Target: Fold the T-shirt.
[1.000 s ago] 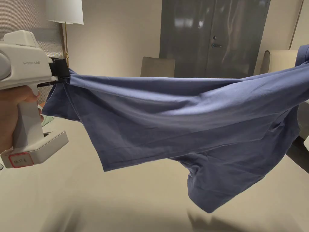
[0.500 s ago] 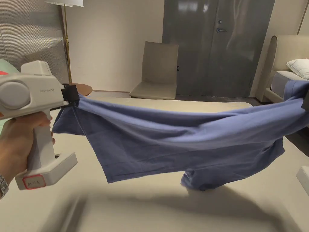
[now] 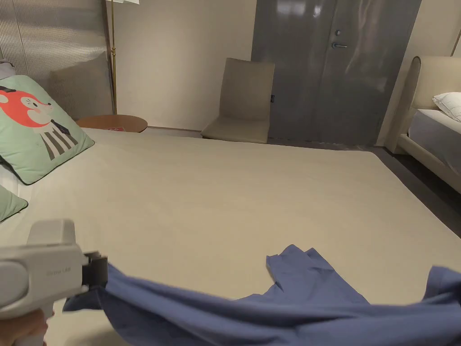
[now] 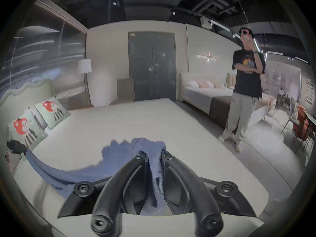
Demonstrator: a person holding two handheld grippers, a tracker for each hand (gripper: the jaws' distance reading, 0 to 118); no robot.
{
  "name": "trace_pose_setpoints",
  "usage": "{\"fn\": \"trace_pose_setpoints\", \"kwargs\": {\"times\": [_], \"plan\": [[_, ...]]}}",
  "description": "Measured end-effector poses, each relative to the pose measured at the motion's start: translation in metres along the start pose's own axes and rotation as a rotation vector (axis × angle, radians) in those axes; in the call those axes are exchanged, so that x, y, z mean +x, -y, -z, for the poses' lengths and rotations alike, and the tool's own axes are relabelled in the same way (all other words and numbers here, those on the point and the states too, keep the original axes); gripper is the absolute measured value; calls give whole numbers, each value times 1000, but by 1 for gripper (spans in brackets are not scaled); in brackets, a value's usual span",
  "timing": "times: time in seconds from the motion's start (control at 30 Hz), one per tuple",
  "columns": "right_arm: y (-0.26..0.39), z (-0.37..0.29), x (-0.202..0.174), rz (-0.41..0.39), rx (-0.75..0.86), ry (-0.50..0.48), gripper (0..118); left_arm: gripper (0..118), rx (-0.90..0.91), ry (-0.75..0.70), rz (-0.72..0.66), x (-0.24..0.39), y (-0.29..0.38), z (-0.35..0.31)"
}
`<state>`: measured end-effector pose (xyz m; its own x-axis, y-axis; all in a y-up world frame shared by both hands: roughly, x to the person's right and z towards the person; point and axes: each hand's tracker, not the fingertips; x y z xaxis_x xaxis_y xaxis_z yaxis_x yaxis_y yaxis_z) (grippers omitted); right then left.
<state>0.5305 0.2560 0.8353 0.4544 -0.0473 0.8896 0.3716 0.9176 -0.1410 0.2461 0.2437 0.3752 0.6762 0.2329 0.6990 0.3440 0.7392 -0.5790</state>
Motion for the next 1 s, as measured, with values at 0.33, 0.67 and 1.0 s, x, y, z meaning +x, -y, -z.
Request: {"fn": "trace_pose_setpoints", "kwargs": {"times": [0.33, 0.67, 1.0], "plan": [[111, -18, 21, -19, -292, 66, 13, 11, -200, -100, -91, -41, 120, -4], [170, 0, 34, -29, -458, 117, 13, 11, -286, -142, -90, -52, 168, 8], [123, -31, 29, -67, -165, 122, 107, 89, 1, -146, -84, -43, 152, -42]]}}
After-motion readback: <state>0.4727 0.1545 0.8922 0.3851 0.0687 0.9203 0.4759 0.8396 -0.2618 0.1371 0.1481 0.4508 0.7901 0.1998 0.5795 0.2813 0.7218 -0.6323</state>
